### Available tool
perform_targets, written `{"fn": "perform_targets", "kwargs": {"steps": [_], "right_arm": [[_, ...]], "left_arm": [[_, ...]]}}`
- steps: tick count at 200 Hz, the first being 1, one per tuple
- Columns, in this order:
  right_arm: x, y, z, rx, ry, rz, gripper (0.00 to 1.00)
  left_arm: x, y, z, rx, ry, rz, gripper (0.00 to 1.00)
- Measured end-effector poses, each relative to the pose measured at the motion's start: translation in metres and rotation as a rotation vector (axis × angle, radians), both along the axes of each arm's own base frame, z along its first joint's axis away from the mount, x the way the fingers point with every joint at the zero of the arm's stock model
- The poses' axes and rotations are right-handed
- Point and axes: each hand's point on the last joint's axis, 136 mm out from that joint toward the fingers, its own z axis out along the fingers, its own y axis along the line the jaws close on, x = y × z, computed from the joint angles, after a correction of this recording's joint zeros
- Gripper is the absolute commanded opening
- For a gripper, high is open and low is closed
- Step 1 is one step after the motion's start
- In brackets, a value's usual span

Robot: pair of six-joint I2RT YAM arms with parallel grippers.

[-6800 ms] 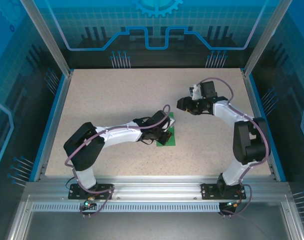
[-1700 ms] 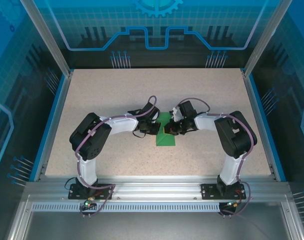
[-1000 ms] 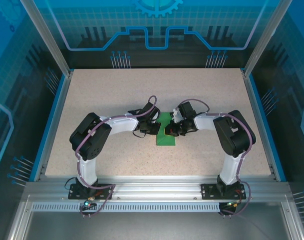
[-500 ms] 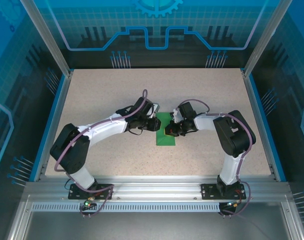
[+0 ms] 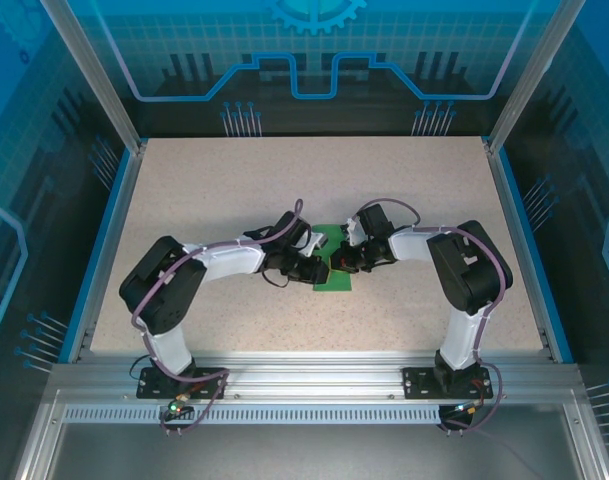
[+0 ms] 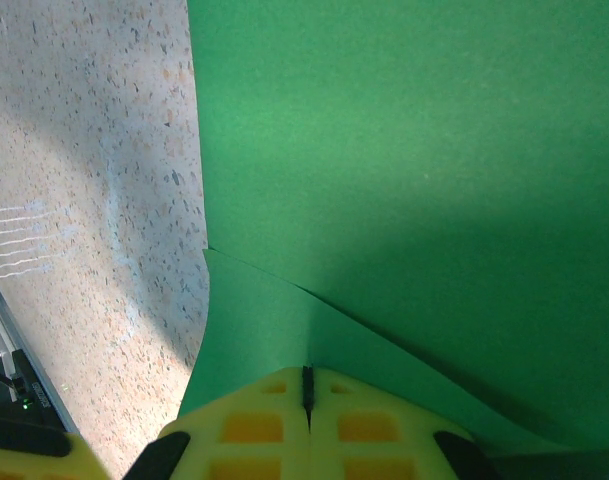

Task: Fold a paper plane with a square sheet of paper (fold left side to right side)
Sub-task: Fold the triangle a second time at the center of the table.

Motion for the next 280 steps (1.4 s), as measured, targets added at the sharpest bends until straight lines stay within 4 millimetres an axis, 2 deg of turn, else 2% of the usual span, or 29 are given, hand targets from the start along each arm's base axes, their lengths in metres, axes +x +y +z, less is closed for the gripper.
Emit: {"fn": "perform_targets", "kwargs": {"steps": [55, 189, 280], "right_arm": [[0.000, 0.000, 0.000, 0.000, 0.000, 0.000, 0.00], [0.000, 0.000, 0.000, -0.001, 0.000, 0.000, 0.00], [0.000, -0.001, 0.000, 0.000, 0.001, -0.002, 0.00]], "left_arm": [[-0.001, 0.001, -0.020, 0.026, 0.034, 0.001, 0.18], [0.002, 0.003, -0.023, 0.048, 0.025, 0.016, 0.18], [-0.004, 0.007, -0.034, 0.058, 0.040, 0.012, 0.16]]}}
